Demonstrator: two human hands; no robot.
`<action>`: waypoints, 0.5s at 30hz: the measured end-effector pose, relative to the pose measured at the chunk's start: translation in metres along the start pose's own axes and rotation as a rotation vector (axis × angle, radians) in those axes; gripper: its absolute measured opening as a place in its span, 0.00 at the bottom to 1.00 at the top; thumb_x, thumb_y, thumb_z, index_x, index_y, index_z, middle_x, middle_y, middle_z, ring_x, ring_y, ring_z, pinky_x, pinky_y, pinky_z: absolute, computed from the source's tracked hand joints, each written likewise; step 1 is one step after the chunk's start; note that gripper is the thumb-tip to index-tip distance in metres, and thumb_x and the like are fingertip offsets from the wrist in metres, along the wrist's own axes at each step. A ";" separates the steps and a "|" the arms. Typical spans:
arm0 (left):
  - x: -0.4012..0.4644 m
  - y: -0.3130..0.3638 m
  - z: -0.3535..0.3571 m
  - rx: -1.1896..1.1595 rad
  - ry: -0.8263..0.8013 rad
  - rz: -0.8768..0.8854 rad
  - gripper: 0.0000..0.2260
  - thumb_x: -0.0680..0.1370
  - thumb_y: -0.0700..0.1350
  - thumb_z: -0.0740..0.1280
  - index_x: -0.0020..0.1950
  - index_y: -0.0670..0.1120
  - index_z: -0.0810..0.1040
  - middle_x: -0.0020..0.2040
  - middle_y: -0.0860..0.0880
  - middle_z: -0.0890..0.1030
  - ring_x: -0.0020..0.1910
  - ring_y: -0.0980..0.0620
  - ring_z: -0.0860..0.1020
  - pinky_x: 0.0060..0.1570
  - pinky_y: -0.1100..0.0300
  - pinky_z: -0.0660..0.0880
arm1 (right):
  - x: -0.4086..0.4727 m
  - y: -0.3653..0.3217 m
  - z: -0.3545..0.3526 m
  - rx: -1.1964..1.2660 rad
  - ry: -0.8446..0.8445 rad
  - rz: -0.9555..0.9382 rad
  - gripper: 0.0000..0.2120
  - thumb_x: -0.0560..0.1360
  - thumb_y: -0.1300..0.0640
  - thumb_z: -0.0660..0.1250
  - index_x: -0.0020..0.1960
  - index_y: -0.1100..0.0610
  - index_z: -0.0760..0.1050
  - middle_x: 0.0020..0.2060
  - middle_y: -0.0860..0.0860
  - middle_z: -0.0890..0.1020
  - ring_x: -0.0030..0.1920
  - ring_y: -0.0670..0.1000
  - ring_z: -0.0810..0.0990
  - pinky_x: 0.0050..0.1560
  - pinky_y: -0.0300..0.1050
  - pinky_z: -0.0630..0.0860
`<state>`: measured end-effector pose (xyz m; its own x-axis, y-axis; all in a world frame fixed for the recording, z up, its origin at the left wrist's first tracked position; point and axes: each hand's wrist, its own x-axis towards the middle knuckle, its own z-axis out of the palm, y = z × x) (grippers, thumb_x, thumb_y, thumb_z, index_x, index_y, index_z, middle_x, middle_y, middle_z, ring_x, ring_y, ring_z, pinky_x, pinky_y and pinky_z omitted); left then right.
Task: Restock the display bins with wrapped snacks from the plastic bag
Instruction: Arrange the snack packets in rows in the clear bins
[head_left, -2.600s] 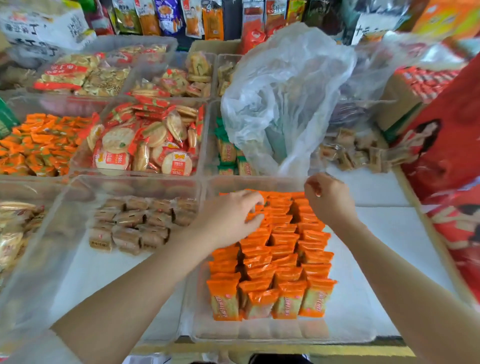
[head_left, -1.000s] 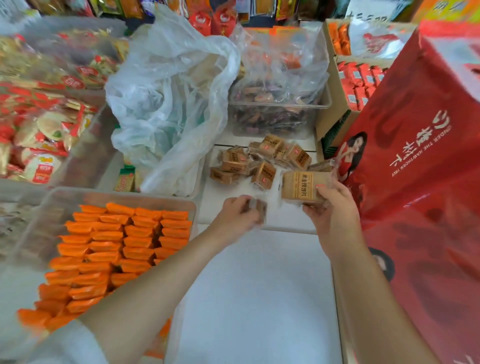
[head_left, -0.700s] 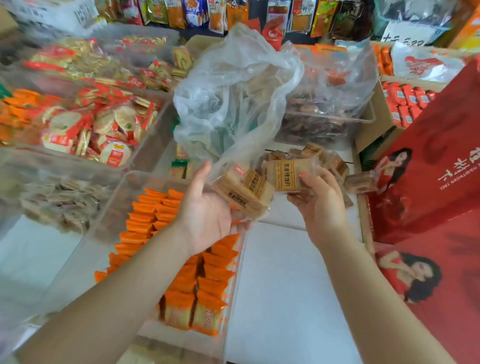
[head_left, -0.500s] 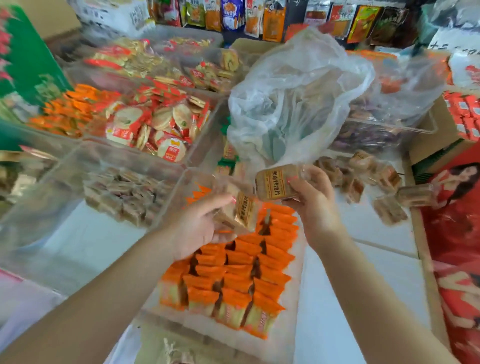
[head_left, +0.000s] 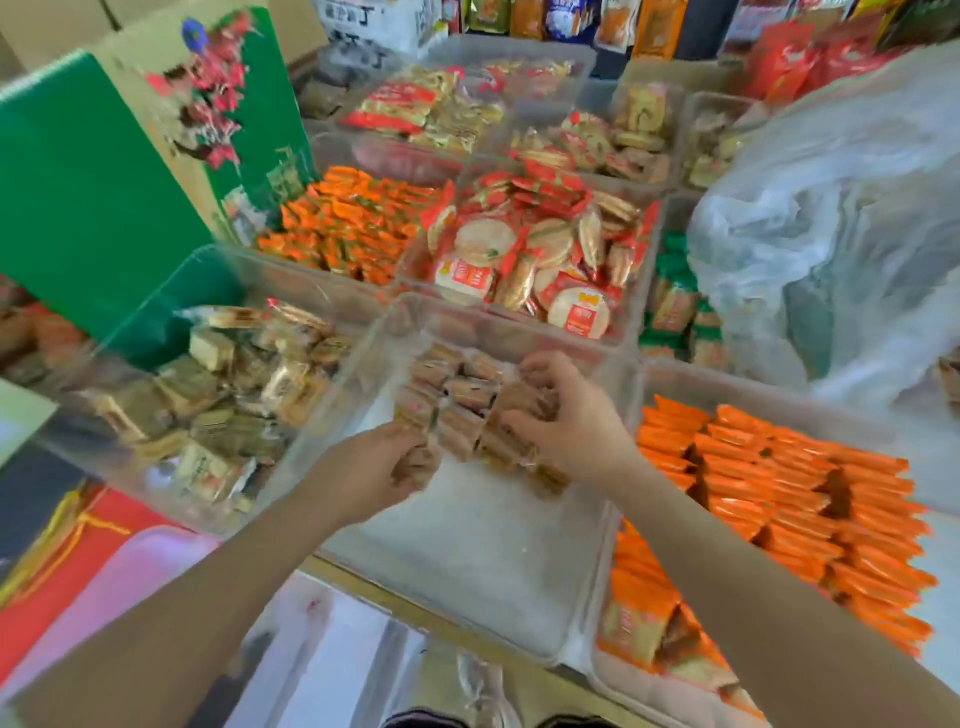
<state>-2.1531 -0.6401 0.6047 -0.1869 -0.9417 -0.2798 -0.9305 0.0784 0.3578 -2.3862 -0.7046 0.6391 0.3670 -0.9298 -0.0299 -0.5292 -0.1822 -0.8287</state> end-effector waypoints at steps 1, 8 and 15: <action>0.008 -0.018 0.002 0.112 -0.028 0.008 0.14 0.76 0.42 0.65 0.61 0.50 0.73 0.55 0.50 0.74 0.52 0.49 0.76 0.51 0.53 0.75 | 0.005 -0.003 0.014 -0.080 -0.057 -0.006 0.23 0.71 0.56 0.71 0.64 0.55 0.69 0.50 0.49 0.79 0.48 0.51 0.78 0.46 0.40 0.70; 0.065 -0.037 0.011 0.650 -0.107 0.141 0.15 0.78 0.40 0.59 0.65 0.46 0.67 0.63 0.49 0.70 0.66 0.48 0.65 0.60 0.57 0.64 | 0.021 -0.008 0.076 -0.624 -0.242 -0.015 0.19 0.77 0.52 0.60 0.65 0.56 0.64 0.54 0.53 0.77 0.57 0.58 0.72 0.51 0.46 0.65; 0.064 -0.055 0.007 0.619 0.210 0.282 0.17 0.49 0.35 0.78 0.32 0.43 0.77 0.34 0.47 0.75 0.32 0.47 0.76 0.28 0.58 0.70 | 0.039 -0.006 0.110 -0.825 -0.294 -0.058 0.19 0.78 0.53 0.58 0.67 0.58 0.64 0.66 0.55 0.70 0.66 0.56 0.66 0.60 0.47 0.62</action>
<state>-2.1158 -0.7024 0.5608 -0.4399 -0.8966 -0.0516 -0.8754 0.4409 -0.1982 -2.2841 -0.7047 0.5818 0.5324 -0.8125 -0.2375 -0.8463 -0.5055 -0.1679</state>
